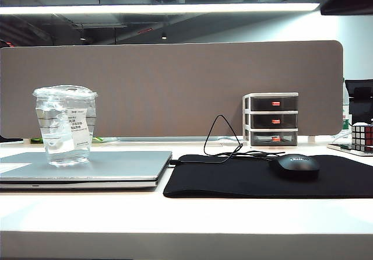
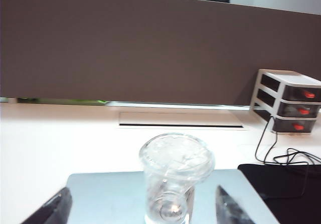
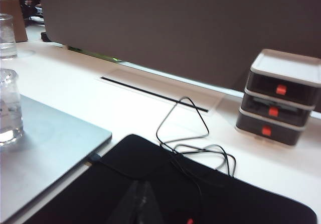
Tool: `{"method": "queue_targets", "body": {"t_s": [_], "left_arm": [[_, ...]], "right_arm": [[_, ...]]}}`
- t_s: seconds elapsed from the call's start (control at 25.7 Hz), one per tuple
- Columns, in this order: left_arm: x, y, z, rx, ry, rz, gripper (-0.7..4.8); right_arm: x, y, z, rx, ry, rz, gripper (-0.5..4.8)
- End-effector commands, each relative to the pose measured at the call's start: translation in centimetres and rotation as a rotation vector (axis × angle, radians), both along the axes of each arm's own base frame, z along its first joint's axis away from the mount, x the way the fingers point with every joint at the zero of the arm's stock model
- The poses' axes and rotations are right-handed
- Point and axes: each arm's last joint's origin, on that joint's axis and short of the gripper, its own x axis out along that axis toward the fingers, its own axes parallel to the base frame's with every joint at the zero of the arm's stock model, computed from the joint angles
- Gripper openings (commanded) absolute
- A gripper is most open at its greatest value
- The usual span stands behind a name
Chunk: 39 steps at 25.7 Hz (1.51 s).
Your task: Pick up the coffee cup and place it over the laptop.
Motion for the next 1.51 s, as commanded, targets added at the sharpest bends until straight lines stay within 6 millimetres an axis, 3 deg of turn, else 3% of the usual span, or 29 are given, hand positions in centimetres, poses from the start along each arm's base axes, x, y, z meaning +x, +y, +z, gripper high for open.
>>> {"method": "queue_targets", "body": {"t_s": [0.04, 0.39, 0.66, 0.97, 1.51], "left_arm": [[-0.9, 0.1, -0.1, -0.019, 0.064, 0.042, 3.64], [-2.0, 0.4, 0.5, -0.141, 0.018, 0.091, 3.34], [-2.0, 0.4, 0.5, -0.142, 0.017, 0.099, 3.34], [-2.0, 0.4, 0.5, -0.135, 0.016, 0.099, 3.35], [-2.0, 0.2, 0.5, -0.133, 0.022, 0.024, 3.34]], "right_arm": [[-1.0, -0.3, -0.1, 0.007, 0.002, -0.024, -0.09], [-5.6, -1.9, -1.4, 0.030, -0.058, -0.152, -0.09], [-7.4, -2.5, -2.4, 0.031, -0.062, -0.200, -0.09], [-8.0, -2.7, -4.4, 0.106, -0.048, -0.199, -0.09], [-6.7, -2.4, -7.9, 0.110, -0.099, -0.192, -0.09]]}}
